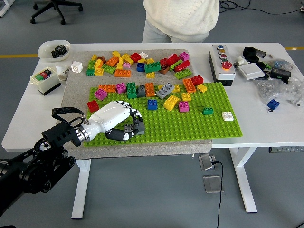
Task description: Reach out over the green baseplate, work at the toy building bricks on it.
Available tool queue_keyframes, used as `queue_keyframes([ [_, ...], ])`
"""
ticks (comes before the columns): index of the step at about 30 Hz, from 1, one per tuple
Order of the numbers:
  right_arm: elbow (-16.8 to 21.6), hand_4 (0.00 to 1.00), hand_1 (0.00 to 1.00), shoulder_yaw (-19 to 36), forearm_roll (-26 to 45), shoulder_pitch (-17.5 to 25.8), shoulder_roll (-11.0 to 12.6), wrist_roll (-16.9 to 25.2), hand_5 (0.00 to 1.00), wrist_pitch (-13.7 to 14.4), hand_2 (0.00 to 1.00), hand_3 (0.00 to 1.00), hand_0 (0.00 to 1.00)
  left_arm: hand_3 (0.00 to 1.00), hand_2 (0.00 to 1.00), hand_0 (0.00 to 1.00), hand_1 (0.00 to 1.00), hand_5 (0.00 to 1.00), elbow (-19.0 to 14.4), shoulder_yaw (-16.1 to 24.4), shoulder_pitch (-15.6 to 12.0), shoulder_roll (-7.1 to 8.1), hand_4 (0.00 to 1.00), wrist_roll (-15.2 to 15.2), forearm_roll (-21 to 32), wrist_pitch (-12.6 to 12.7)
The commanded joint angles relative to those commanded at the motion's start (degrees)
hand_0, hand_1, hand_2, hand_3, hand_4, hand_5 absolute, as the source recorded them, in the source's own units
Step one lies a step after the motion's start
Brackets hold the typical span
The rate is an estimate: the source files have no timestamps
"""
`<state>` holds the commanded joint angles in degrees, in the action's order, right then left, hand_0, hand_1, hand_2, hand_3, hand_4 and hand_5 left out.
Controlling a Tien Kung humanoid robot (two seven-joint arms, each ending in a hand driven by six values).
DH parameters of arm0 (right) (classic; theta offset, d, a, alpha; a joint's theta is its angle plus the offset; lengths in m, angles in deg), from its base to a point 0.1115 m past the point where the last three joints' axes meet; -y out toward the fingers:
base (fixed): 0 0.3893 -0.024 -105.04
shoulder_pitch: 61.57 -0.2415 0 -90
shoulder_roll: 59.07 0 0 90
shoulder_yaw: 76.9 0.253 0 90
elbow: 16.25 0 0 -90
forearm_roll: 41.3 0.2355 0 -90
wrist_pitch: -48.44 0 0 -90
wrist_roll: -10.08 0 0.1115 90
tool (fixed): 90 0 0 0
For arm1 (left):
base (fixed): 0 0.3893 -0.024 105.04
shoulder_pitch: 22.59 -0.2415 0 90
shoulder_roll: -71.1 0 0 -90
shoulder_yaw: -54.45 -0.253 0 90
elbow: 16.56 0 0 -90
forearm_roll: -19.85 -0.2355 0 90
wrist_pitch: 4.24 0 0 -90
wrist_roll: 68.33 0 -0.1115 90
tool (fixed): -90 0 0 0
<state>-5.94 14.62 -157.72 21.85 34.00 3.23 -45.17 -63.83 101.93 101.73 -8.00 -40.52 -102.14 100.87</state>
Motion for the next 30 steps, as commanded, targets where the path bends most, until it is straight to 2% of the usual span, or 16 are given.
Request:
queue_keyframes([
  [30, 0.0, 0.749, 0.613, 0.14, -0.17, -0.15, 0.0, 0.07, 0.508, -0.22, 0.629, 0.533, 0.735, 0.547, 0.535, 0.769, 0.655, 0.176, 0.24, 0.27, 0.19, -0.06, 0.604, 0.31, 0.01, -0.01],
])
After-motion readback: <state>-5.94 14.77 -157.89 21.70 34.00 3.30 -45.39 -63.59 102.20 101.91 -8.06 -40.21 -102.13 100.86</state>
